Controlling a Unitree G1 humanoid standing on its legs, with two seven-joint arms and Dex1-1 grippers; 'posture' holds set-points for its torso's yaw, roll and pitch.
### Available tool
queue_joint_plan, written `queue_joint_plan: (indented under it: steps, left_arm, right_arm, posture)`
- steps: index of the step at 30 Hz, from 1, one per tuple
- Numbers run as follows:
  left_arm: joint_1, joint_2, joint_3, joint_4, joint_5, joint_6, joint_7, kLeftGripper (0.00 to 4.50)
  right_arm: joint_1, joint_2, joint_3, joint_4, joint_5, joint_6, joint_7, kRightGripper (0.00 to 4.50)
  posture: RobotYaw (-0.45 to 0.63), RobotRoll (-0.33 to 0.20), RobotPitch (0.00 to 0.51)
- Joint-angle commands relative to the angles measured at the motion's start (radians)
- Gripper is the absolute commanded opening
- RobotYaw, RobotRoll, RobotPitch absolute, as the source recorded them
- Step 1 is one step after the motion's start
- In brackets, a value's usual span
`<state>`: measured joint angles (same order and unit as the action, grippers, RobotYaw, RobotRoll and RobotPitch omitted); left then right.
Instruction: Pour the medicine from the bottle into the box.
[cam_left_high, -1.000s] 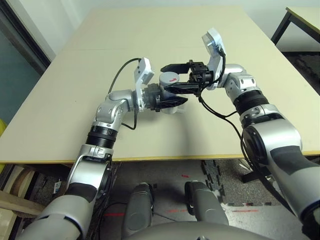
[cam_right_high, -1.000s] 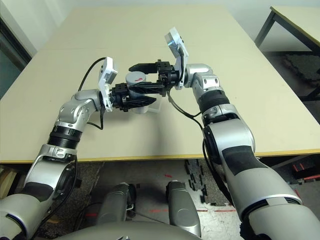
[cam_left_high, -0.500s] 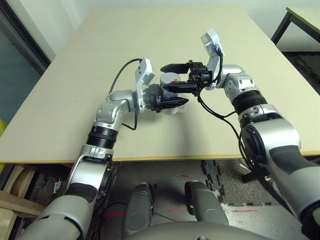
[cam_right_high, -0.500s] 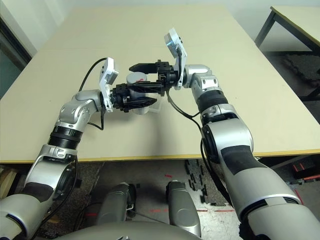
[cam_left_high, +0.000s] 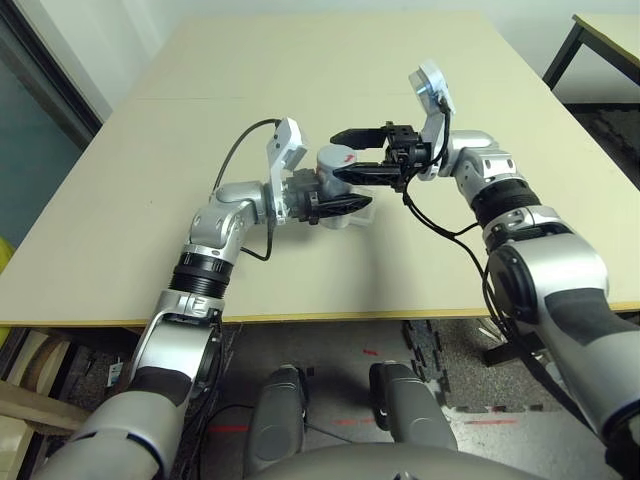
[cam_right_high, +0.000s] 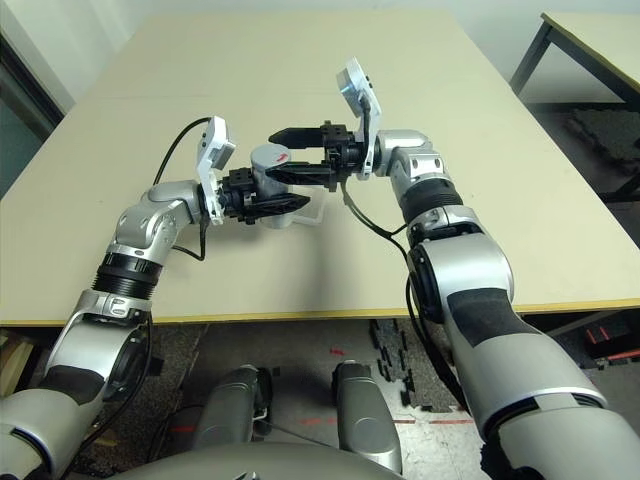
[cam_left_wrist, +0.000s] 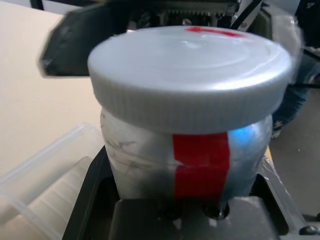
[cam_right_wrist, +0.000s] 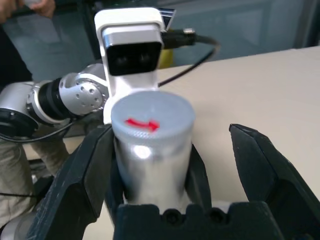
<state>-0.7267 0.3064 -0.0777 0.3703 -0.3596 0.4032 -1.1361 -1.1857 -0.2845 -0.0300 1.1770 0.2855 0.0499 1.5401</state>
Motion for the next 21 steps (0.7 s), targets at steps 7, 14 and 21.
queue_joint_plan:
  steps: [7,14,21]
  left_arm:
    - [0.011,0.004,-0.004,-0.021,-0.014,-0.021,-0.028,2.72]
    - [0.002,0.007,0.0,0.003,-0.01,-0.034,-0.027,2.72]
    - [-0.014,0.013,0.006,0.05,-0.002,-0.061,-0.027,2.72]
  right_arm:
    - [0.006,-0.068,-0.047,0.07,-0.057,-0.004,-0.088,4.5]
    - [0.006,-0.084,-0.044,0.073,-0.091,-0.013,-0.053,4.5]
    - [-0.019,-0.089,-0.034,0.046,-0.089,0.031,0.067,4.5]
  posture:
    - [-0.08,0.0,0.085]
    - [-0.08,0.0,0.086]
    - [-0.09,0.0,0.086]
